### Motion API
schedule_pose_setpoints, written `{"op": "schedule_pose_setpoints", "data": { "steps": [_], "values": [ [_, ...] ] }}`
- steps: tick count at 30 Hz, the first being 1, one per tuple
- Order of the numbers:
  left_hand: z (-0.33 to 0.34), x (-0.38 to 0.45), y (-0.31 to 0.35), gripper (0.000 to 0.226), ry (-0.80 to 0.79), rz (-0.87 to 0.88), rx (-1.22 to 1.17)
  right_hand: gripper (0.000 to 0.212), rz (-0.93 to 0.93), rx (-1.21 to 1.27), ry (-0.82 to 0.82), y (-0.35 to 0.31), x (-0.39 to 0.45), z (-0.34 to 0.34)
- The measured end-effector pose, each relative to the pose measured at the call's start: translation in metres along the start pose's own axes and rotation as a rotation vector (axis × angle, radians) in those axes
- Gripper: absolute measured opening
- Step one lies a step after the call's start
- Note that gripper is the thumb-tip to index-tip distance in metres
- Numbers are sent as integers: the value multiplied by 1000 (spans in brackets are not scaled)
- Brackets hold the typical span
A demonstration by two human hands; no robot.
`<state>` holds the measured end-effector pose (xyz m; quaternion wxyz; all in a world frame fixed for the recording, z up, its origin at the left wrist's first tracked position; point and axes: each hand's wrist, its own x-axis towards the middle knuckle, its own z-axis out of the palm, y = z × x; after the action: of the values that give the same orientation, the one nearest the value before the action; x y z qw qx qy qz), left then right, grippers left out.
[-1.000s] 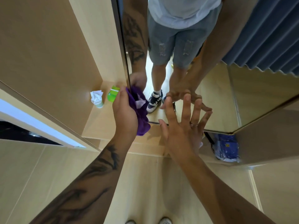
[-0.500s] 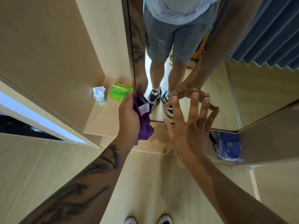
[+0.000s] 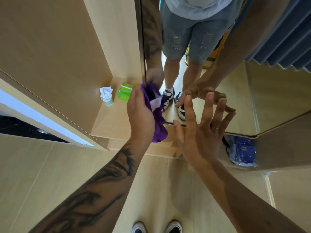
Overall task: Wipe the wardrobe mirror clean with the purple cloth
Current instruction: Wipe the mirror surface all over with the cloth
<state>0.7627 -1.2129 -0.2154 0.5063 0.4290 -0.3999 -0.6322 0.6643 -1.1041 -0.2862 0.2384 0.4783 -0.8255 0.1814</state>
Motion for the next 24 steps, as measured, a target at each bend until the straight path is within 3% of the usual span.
{"op": "schedule_pose_setpoints", "data": {
  "steps": [3, 6, 10, 12, 14, 16, 21, 24],
  "values": [
    [-8, 2, -29, 54, 28, -231, -39, 78, -12, -13, -5, 4, -4, 3],
    [-13, 7, -30, 42, 23, -298, -18, 76, -29, -19, -18, 8, -6, 4],
    [-6, 10, -2, 24, 25, -93, 54, 80, -30, -15, -9, 9, -6, 7],
    [-1, 12, 10, 30, 4, 70, 19, 80, -38, -11, 11, 10, -7, 9],
    [2, 16, 12, 35, -16, 113, -10, 77, -42, 7, 19, 10, -7, 10],
    [3, 19, 1, 26, 29, 38, -35, 75, -38, 17, 27, 8, -7, 10],
    [-9, 17, -53, 38, 155, -378, -119, 75, -28, 19, 28, 7, -5, 9],
    [-16, 27, -75, 47, 78, -558, -300, 76, -21, 57, 15, 8, -4, 10]
  ]
}}
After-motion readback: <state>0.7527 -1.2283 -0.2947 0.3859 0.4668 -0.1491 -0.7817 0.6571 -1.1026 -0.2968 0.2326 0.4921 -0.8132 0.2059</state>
